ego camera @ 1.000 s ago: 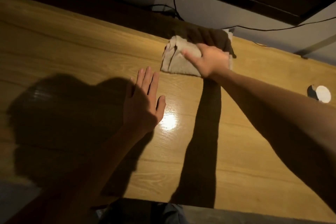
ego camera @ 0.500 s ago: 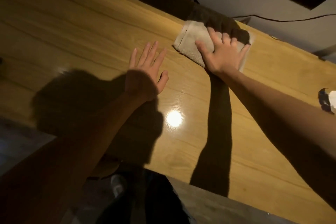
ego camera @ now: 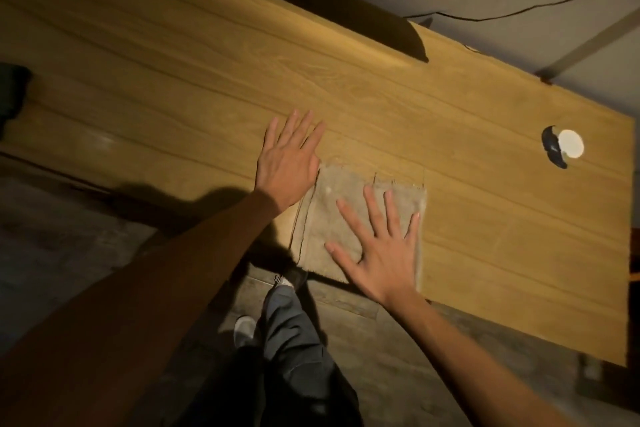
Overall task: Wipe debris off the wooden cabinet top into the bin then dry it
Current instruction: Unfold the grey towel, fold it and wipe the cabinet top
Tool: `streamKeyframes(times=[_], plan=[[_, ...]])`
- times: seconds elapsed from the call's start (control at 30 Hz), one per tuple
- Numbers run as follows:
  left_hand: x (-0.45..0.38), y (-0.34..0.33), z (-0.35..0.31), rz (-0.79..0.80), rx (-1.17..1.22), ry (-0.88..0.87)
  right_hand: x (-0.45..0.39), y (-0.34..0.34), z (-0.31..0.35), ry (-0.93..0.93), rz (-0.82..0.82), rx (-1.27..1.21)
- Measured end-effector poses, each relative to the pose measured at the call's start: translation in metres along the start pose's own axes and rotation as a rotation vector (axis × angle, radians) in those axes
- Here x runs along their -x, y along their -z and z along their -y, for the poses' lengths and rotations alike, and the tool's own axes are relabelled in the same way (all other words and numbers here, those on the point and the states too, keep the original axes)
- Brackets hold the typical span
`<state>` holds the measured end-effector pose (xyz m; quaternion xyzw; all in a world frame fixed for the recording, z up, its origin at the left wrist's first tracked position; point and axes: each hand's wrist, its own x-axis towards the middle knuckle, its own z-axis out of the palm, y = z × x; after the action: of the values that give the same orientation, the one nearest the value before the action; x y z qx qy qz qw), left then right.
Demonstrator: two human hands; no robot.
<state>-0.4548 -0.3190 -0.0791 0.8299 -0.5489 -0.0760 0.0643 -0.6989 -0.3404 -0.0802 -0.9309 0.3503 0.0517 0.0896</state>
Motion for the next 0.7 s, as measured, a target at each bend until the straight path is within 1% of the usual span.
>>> streamKeyframes(times=[0.07, 0.13, 0.33, 0.47, 0.57, 0.7], plan=[[0.006, 0.000, -0.007, 0.014, 0.017, -0.038, 0.017, -0.002, -0.002, 0.036, 0.012, 0.015], [0.008, -0.001, -0.010, 0.019, 0.035, -0.023, 0.019, 0.000, -0.006, 0.076, 0.026, 0.035], [0.003, -0.001, -0.013, 0.057, 0.081, 0.000, -0.011, 0.013, -0.036, 0.228, 0.061, 0.056], [-0.011, 0.001, -0.026, -0.028, 0.208, -0.006, -0.048, 0.022, -0.058, 0.255, 0.066, 0.066], [-0.035, -0.002, -0.041, -0.107, 0.325, 0.026, -0.088, 0.027, -0.082, 0.256, 0.054, 0.062], [-0.068, -0.007, -0.060, -0.139, 0.324, 0.181, -0.141, 0.034, -0.113, 0.242, 0.015, 0.052]])
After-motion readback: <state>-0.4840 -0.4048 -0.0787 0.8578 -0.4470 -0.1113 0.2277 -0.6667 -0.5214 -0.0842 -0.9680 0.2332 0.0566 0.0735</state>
